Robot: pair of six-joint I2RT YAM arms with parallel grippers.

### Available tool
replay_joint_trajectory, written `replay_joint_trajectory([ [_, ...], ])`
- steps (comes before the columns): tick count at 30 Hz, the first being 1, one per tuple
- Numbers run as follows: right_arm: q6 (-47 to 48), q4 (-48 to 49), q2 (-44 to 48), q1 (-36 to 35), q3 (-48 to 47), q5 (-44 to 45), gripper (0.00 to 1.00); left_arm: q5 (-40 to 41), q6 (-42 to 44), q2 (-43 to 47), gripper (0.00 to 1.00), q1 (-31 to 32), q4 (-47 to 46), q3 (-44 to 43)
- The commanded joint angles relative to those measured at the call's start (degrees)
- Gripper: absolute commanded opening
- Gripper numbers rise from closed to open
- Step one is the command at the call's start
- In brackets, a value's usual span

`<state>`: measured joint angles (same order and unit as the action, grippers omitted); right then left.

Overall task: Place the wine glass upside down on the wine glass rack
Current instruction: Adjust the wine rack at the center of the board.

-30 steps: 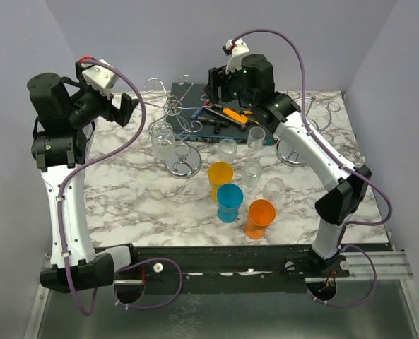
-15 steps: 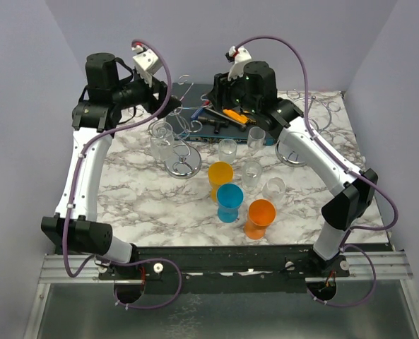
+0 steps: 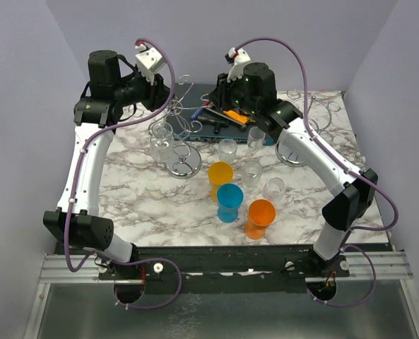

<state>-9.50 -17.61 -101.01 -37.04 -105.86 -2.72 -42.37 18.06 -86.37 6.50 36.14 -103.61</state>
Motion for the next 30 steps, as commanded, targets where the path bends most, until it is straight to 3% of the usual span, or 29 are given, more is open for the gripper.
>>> replay_joint_trajectory([
  [1, -0.9, 0.6, 1.5, -0.1, 1.4, -1.7, 0.26, -0.6, 2.4, 1.7, 0.28, 0.2, 2.7, 1.1],
  [12, -2.6, 0.8, 1.6, -0.1, 2.7, -2.5, 0.19, -1.1, 5.7, 0.9, 0.24, 0.2, 7.4, -0.1],
  [22, -6.2, 0.9, 2.8, -0.1, 4.2, -4.9, 0.08, 1.8, 9.0, -2.2, 0.06, 0.3, 7.3, -3.0],
  [30, -9.1, 1.3, 5.0, -1.2, 7.2, -7.1, 0.04, 5.4, 12.9, -4.0, 0.0, 0.2, 7.2, -4.0],
])
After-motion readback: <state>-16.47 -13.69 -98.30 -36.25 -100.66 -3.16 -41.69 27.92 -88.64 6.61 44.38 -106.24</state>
